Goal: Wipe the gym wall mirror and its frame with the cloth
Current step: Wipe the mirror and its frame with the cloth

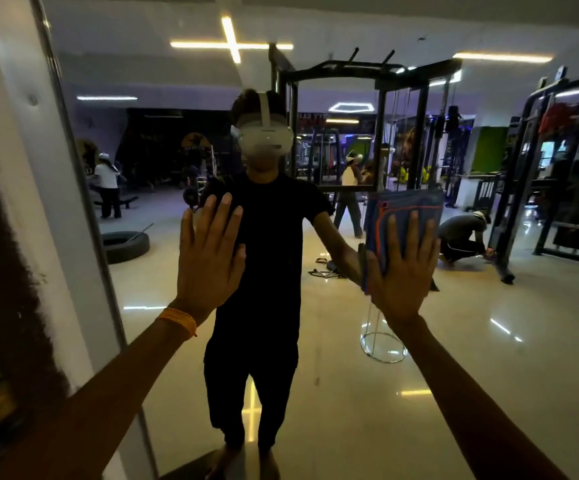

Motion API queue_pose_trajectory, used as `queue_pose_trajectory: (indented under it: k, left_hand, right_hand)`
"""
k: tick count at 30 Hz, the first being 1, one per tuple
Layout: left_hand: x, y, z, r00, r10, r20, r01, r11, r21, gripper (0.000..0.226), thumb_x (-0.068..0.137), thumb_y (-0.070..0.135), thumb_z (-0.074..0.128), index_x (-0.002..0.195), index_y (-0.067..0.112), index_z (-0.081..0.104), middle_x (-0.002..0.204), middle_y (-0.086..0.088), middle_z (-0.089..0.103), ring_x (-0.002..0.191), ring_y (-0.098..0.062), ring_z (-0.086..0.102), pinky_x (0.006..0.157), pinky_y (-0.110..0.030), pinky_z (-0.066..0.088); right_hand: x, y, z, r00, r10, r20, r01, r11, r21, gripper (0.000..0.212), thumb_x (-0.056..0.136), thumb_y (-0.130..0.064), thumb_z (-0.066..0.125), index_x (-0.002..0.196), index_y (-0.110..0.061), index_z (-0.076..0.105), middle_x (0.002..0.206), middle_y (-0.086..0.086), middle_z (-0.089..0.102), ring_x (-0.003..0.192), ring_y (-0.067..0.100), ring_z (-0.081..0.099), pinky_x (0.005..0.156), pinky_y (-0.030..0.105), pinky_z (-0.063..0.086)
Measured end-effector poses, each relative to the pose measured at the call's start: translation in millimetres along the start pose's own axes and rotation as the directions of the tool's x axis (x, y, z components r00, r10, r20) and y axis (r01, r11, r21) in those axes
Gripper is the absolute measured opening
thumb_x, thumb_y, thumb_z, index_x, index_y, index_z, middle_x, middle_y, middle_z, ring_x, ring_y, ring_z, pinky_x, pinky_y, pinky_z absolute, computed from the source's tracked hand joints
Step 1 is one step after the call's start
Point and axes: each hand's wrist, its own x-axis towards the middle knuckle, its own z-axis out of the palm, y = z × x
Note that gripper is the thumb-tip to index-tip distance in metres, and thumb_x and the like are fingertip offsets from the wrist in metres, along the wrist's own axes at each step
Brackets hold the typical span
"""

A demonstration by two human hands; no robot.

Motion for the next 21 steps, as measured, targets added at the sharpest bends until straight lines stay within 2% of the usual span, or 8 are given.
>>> queue_pose_trajectory:
  k: [2, 6, 9, 11, 13, 16, 18, 21]
  left_hand:
    - [-5, -1, 3, 1.000, 0.004, -0.004, -0.004, 1.000, 0.018, 0.063, 0.105, 0.035, 0.033, 0.161, 0.006, 0.027, 0.169, -0.019, 0.022, 0.158, -0.039, 0.016, 0.127, -0.061, 0.007]
    - [-6, -2, 6, 1.000, 0.008, -0.009, -0.007, 0.996, 0.093, 0.064, 0.106, 0.036, 0.032, 0.162, 0.007, 0.023, 0.170, -0.018, 0.019, 0.158, -0.038, 0.014, 0.128, -0.059, 0.005]
    - [-7, -2, 5, 1.000, 0.016, 0.002, -0.016, 0.995, 0.094, 0.064, 0.106, 0.036, 0.032, 0.162, 0.007, 0.022, 0.170, -0.017, 0.016, 0.158, -0.037, 0.012, 0.127, -0.060, 0.007]
    - [-8, 1, 4, 1.000, -0.011, -0.003, 0.011, 0.999, 0.042, 0.063, 0.106, 0.034, 0.033, 0.161, 0.005, 0.024, 0.170, -0.017, 0.015, 0.158, -0.038, 0.013, 0.127, -0.061, 0.007]
    - [-16, 5, 1, 0.999, -0.050, 0.001, 0.050, 0.999, -0.006, 0.062, 0.105, 0.031, 0.035, 0.160, 0.002, 0.028, 0.169, -0.020, 0.019, 0.158, -0.040, 0.015, 0.127, -0.062, 0.009]
    - [-35, 8, -6, 0.995, -0.093, -0.019, 0.093, 0.995, -0.029, 0.060, 0.104, 0.027, 0.037, 0.155, -0.003, 0.035, 0.165, -0.026, 0.029, 0.154, -0.045, 0.022, 0.127, -0.061, 0.010]
    - [-48, 1, -13, 0.996, -0.088, -0.029, 0.088, 0.996, -0.004, 0.059, 0.103, 0.025, 0.040, 0.154, -0.004, 0.037, 0.162, -0.028, 0.032, 0.152, -0.048, 0.026, 0.126, -0.063, 0.011]
    - [-69, -20, -23, 0.996, -0.088, 0.009, 0.087, 0.994, 0.066, 0.059, 0.105, 0.028, 0.041, 0.156, -0.001, 0.036, 0.164, -0.026, 0.030, 0.153, -0.046, 0.025, 0.123, -0.068, 0.014]
  right_hand:
    - [-29, -30, 9, 0.990, 0.142, -0.020, -0.141, 0.988, 0.065, 0.065, 0.107, -0.053, 0.031, 0.161, -0.018, 0.023, 0.169, 0.016, 0.020, 0.158, 0.040, 0.009, 0.127, 0.060, 0.008]
    - [-110, -72, 23, 0.924, -0.290, 0.248, 0.257, 0.954, 0.157, 0.070, 0.105, -0.054, 0.041, 0.164, -0.029, 0.012, 0.174, 0.004, 0.000, 0.159, 0.035, 0.003, 0.127, 0.056, 0.000]
    - [-87, -42, 16, 0.865, -0.438, 0.243, 0.404, 0.897, 0.180, 0.068, 0.106, -0.053, 0.038, 0.164, -0.033, 0.009, 0.174, 0.001, 0.001, 0.160, 0.031, 0.002, 0.126, 0.063, 0.008]
    - [-49, -18, 9, 0.928, -0.336, 0.163, 0.323, 0.941, 0.104, 0.062, 0.106, -0.050, 0.035, 0.162, -0.027, 0.021, 0.171, 0.006, 0.011, 0.160, 0.031, 0.001, 0.125, 0.064, 0.012]
    - [-17, -12, 6, 0.996, -0.047, 0.070, 0.044, 0.998, 0.045, 0.062, 0.106, -0.049, 0.034, 0.161, -0.019, 0.028, 0.170, 0.012, 0.018, 0.159, 0.034, 0.003, 0.126, 0.060, 0.009]
    - [-33, -65, 17, 0.981, 0.194, 0.006, -0.194, 0.976, 0.101, 0.063, 0.106, -0.045, 0.038, 0.161, -0.018, 0.029, 0.171, 0.013, 0.015, 0.158, 0.039, 0.008, 0.126, 0.061, 0.009]
    - [-79, -105, 25, 0.986, -0.103, 0.129, 0.085, 0.987, 0.137, 0.065, 0.106, -0.044, 0.041, 0.164, -0.026, 0.019, 0.173, 0.007, 0.004, 0.159, 0.037, 0.004, 0.127, 0.059, 0.003]
    - [-118, -114, 31, 0.795, -0.562, 0.229, 0.538, 0.827, 0.163, 0.069, 0.102, -0.045, 0.055, 0.162, -0.031, 0.024, 0.173, 0.003, 0.009, 0.160, 0.030, 0.004, 0.127, 0.056, 0.004]
